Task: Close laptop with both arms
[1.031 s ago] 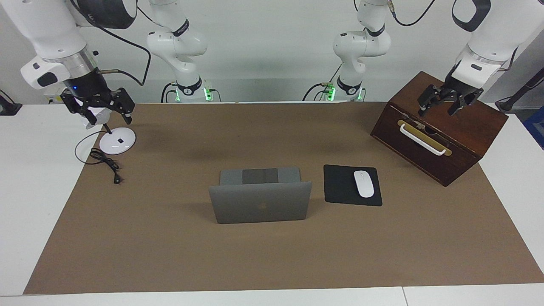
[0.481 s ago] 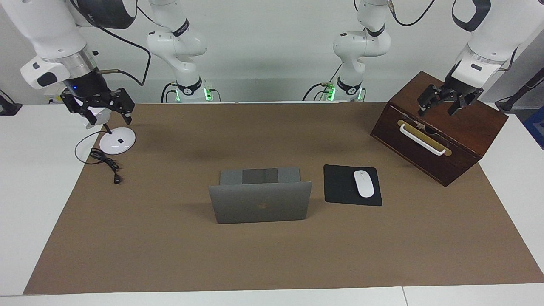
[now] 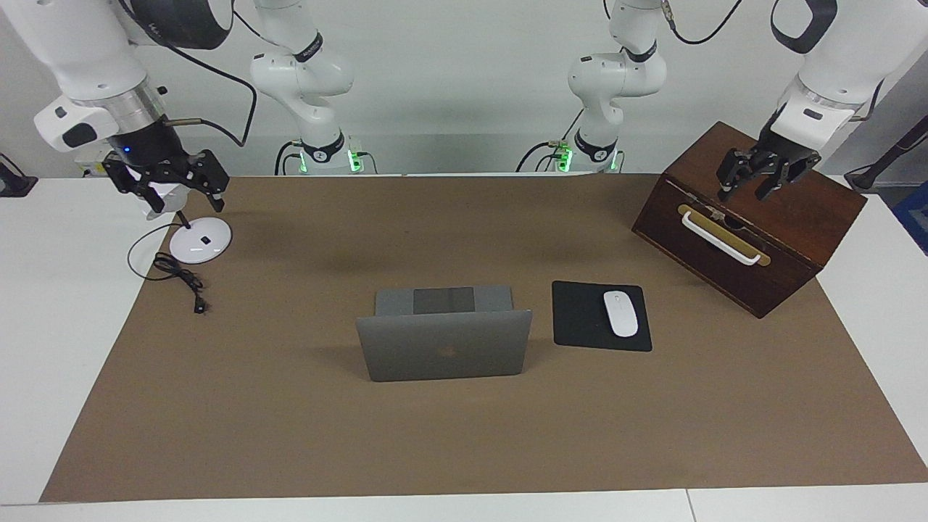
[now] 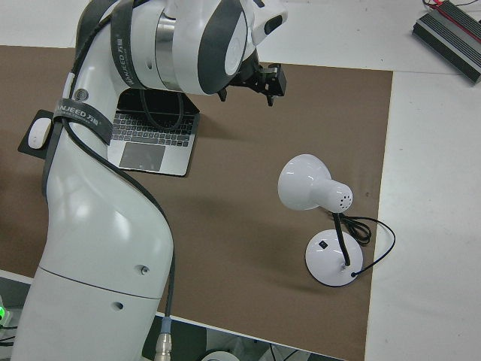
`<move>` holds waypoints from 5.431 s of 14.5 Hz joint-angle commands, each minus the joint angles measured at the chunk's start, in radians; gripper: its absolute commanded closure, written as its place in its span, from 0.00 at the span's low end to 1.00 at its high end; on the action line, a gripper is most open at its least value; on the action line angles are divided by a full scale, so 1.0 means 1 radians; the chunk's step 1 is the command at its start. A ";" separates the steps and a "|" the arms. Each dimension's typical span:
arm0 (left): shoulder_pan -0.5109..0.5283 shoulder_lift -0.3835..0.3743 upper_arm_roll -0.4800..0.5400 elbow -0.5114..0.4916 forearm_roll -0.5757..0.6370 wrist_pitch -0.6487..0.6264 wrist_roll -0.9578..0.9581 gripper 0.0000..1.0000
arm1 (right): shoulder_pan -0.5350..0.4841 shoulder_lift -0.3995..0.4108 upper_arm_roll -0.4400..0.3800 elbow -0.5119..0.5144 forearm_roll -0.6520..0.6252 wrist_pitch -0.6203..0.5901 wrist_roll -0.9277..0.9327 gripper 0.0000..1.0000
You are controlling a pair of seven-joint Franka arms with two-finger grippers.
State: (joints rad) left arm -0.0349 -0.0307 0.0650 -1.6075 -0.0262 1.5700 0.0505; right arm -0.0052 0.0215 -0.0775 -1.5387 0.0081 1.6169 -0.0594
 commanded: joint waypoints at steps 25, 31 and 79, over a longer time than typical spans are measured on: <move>-0.279 -0.258 -0.011 -0.683 -0.107 0.815 -0.032 1.00 | 0.183 0.024 0.015 0.026 -0.019 0.080 0.438 1.00; -0.405 -0.226 -0.011 -0.804 -0.112 1.070 -0.038 1.00 | 0.364 0.069 0.015 0.060 -0.168 0.136 0.740 1.00; -0.652 0.311 -0.011 -0.913 -0.005 1.926 -0.023 1.00 | 0.545 0.652 -0.008 0.483 -0.516 0.557 0.831 1.00</move>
State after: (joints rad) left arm -0.7106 0.2725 0.0453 -2.4876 -0.0544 3.4827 0.0185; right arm 0.5447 0.6403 -0.0874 -1.0939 -0.4857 2.1597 0.7311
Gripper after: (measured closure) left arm 0.991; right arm 0.991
